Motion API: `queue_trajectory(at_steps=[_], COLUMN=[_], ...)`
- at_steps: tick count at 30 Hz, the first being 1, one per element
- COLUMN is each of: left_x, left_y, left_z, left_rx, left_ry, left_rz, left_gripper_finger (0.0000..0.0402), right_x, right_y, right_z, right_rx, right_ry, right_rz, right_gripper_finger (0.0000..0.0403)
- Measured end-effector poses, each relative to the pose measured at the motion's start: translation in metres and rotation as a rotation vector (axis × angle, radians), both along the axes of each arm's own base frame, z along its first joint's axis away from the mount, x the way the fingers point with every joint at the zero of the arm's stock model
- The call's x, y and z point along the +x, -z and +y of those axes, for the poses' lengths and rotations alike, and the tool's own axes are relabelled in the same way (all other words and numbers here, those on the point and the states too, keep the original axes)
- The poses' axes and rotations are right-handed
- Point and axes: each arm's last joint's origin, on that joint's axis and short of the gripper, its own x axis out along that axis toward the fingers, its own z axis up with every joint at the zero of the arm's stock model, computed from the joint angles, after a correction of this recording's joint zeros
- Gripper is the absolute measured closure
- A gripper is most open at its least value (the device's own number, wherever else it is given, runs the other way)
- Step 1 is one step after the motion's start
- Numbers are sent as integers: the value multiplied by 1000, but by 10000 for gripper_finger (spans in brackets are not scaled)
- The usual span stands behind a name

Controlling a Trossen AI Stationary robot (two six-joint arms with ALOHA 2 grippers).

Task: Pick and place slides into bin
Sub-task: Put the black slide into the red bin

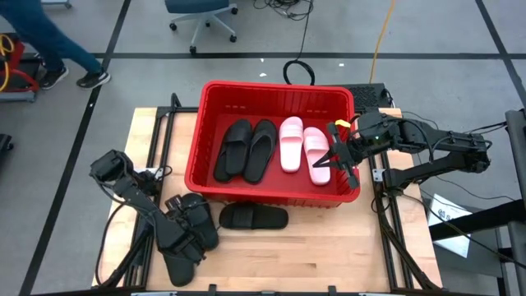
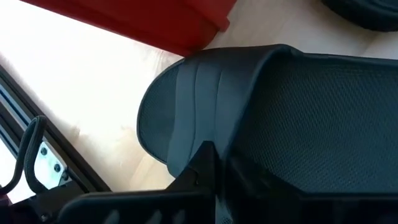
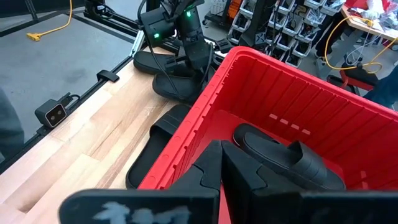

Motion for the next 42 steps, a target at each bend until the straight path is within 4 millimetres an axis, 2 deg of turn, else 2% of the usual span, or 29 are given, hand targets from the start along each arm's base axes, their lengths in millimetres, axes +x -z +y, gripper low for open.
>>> queue_trajectory(at_steps=[7, 17, 25, 31, 36, 42], left_x=[9, 33, 53, 66, 76, 86], left_y=[-5, -34, -82, -123, -153, -181], left_z=[4, -6, -23, -28, -24, -10], left_rx=[-51, -163, -294, -365, -408, -401], left_ry=[12, 63, 141, 164, 218, 321], left_rz=[43, -21, -149, -280, -360, -410], left_gripper_finger=[397, 399, 400, 400, 400, 400], right_x=[0, 0, 0, 0, -2, -11], right_y=[0, -1, -1, -1, -2, -7], right_z=[0, 0, 0, 0, 0, 0], right_rx=[0, 0, -1, -4, -6, -7], right_ry=[0, -1, 0, -2, -3, -3], right_rz=[-1, -8, -8, -10, -18, -46], right_gripper_finger=[403, 403, 403, 403, 403, 403])
